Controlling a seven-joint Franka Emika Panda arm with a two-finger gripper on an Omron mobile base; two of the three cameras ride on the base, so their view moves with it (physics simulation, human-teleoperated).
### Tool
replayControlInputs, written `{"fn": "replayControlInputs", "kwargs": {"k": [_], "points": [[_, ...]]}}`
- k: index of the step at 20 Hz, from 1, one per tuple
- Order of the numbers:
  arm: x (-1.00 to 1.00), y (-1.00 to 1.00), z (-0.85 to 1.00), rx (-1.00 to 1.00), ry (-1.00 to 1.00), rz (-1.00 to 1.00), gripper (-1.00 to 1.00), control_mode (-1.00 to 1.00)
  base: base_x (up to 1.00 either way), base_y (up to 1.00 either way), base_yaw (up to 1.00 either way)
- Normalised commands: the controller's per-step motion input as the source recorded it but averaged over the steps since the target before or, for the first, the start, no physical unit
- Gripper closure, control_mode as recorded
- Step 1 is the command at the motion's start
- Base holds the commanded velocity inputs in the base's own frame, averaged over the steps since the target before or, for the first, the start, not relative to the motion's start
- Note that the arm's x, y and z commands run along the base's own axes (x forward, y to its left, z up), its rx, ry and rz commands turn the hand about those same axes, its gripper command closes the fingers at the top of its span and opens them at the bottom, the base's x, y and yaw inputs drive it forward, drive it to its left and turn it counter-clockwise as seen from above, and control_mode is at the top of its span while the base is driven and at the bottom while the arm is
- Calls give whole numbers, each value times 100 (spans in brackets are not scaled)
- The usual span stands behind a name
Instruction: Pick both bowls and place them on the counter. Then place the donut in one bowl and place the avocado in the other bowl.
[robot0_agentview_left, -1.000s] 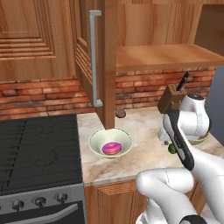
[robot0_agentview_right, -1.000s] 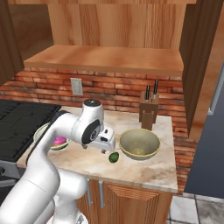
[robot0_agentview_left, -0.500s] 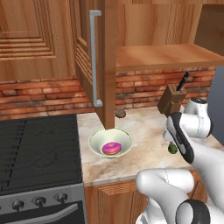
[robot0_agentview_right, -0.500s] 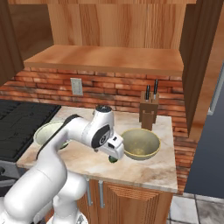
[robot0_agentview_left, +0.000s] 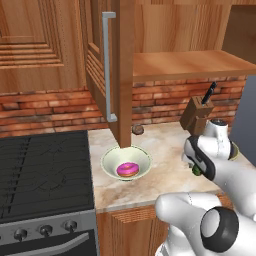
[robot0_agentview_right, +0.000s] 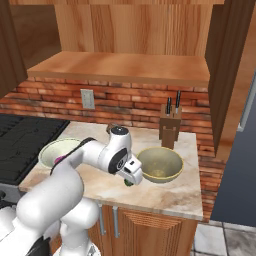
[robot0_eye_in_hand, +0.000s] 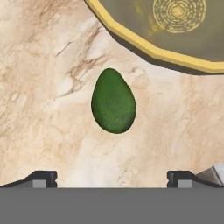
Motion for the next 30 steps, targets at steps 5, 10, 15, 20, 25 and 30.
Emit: {"fn": "replayControlInputs", "kwargs": {"k": [5, 10, 15, 20, 25, 30], "points": [[22, -2, -17, 0, 0, -6, -100, -100, 0, 0, 0], [2, -12, -16, 0, 0, -4, -100, -100, 0, 0, 0], [4, -15, -15, 0, 1, -4, -100, -100, 0, 0, 0], [16, 0, -21, 0, 0, -3, -100, -100, 0, 0, 0], [17, -1, -19, 0, 0, -1, -100, -100, 0, 0, 0], [7, -8, -11, 0, 0, -1, -100, -100, 0, 0, 0]]}}
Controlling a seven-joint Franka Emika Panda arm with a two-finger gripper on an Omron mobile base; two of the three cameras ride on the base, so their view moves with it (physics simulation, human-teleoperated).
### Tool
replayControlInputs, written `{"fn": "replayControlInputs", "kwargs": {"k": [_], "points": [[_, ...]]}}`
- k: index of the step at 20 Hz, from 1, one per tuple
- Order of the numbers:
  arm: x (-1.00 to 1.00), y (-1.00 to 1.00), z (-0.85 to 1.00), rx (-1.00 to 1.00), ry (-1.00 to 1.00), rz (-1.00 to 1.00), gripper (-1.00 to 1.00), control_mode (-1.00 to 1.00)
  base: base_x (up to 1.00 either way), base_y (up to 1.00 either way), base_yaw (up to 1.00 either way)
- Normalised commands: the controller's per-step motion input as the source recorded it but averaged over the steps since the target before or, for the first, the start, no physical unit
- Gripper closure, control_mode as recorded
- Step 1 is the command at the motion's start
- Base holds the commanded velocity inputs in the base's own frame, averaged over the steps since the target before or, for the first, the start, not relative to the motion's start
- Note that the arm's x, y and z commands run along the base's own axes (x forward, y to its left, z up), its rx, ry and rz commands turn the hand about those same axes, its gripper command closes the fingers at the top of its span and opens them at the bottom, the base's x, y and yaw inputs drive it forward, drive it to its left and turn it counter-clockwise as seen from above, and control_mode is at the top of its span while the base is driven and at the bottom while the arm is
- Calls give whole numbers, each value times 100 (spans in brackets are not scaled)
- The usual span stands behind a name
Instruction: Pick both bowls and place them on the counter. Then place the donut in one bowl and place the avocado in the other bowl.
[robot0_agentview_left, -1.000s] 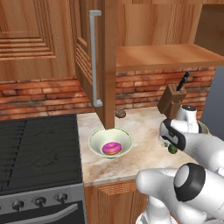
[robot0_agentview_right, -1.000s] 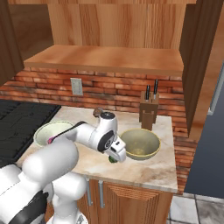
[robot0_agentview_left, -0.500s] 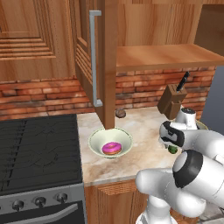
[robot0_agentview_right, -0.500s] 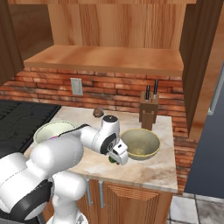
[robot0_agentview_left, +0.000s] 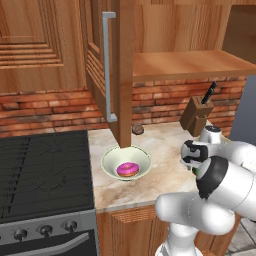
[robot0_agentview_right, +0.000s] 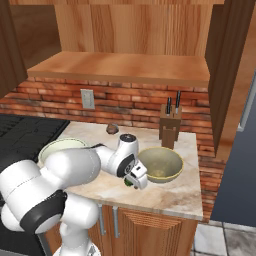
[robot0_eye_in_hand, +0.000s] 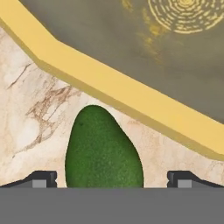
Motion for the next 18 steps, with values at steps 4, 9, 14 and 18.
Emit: {"fn": "replayControlInputs", "kwargs": {"k": [4, 9, 14, 18], "points": [[1, 2, -18, 0, 0, -1, 100, -100, 0, 0, 0], [0, 23, -9, 0, 0, 0, 100, -100, 0, 0, 0], [-28, 7, 12, 0, 0, -1, 100, -100, 0, 0, 0], [-86, 8, 43, 0, -3, -2, 100, -100, 0, 0, 0]]}}
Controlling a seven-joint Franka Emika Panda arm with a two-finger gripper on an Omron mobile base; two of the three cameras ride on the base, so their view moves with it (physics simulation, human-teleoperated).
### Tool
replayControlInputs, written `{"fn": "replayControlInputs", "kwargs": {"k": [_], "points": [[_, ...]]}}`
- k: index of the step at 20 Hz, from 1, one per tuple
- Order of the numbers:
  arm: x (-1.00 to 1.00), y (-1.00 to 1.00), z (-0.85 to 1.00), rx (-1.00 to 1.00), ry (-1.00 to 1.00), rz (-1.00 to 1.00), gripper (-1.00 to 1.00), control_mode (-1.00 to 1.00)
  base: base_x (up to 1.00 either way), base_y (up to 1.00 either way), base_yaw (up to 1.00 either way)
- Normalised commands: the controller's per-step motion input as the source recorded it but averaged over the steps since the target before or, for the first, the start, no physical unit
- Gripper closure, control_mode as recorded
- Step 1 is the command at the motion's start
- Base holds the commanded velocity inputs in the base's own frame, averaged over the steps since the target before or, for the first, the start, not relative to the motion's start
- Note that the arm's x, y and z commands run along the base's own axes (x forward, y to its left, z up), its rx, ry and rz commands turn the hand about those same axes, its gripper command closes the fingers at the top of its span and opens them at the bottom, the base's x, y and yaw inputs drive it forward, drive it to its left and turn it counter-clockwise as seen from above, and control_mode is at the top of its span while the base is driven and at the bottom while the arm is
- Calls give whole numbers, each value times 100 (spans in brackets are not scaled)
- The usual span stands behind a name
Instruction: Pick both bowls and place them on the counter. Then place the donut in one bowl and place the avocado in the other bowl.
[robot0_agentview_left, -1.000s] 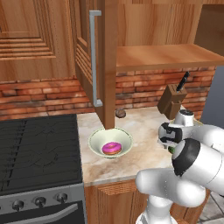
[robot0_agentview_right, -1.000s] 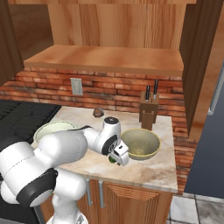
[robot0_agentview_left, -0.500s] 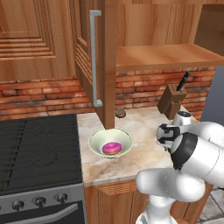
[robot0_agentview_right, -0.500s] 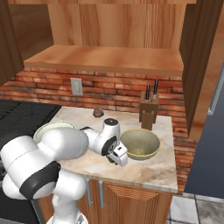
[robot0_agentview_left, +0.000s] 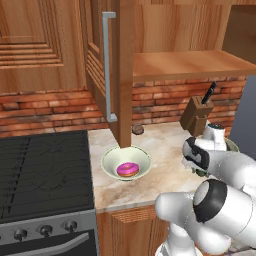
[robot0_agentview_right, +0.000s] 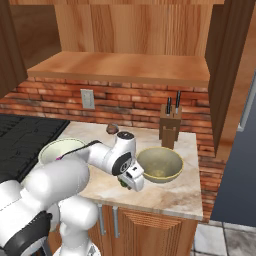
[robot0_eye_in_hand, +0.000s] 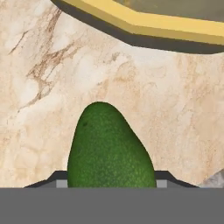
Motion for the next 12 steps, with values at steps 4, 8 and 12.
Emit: {"fn": "replayControlInputs", "kwargs": {"k": [4, 8, 12], "points": [[-71, 8, 74, 0, -4, 0, 100, -100, 0, 0, 0], [-18, 6, 89, 0, -4, -1, 100, -100, 0, 0, 0], [20, -2, 66, -1, -1, -2, 100, -100, 0, 0, 0]]}}
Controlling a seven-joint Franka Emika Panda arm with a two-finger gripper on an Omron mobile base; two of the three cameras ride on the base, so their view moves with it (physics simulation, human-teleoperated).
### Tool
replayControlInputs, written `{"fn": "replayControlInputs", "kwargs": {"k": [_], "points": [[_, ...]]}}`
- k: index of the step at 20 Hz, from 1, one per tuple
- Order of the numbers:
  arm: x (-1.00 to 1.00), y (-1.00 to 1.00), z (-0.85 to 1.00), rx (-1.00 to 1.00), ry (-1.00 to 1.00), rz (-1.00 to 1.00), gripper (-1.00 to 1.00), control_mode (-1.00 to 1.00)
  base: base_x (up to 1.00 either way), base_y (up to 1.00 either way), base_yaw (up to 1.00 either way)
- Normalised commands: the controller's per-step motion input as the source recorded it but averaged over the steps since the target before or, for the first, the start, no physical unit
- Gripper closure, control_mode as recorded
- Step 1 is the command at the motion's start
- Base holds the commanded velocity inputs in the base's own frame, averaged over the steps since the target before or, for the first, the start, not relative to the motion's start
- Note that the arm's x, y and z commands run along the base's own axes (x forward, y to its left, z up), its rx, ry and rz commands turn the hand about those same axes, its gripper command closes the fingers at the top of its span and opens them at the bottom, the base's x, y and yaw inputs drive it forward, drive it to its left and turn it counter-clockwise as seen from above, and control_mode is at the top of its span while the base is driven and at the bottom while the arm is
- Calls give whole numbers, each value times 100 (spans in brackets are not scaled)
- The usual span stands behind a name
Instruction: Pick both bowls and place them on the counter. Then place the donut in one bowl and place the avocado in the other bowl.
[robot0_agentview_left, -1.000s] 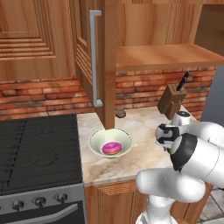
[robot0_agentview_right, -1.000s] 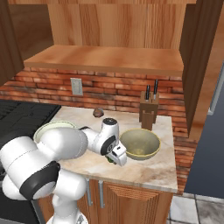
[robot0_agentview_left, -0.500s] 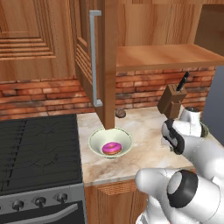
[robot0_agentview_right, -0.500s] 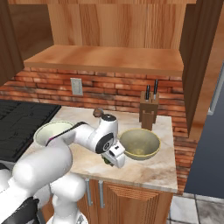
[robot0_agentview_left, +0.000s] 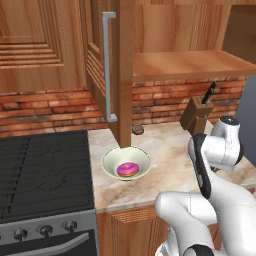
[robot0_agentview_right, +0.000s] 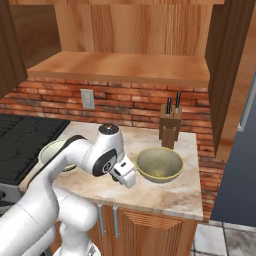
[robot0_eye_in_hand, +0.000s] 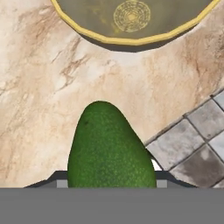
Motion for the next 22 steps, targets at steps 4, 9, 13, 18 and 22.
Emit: {"fn": "replayControlInputs", "kwargs": {"k": [4, 9, 13, 18, 22], "points": [[39, -12, 55, 0, 0, -3, 100, -100, 0, 0, 0], [48, -30, 44, 0, 0, -3, 100, -100, 0, 0, 0], [48, -44, 40, 0, 2, -1, 100, -100, 0, 0, 0], [41, -61, 2, 0, 9, 0, 100, -100, 0, 0, 0], [25, -56, -23, 0, 8, 0, 100, -100, 0, 0, 0]]}}
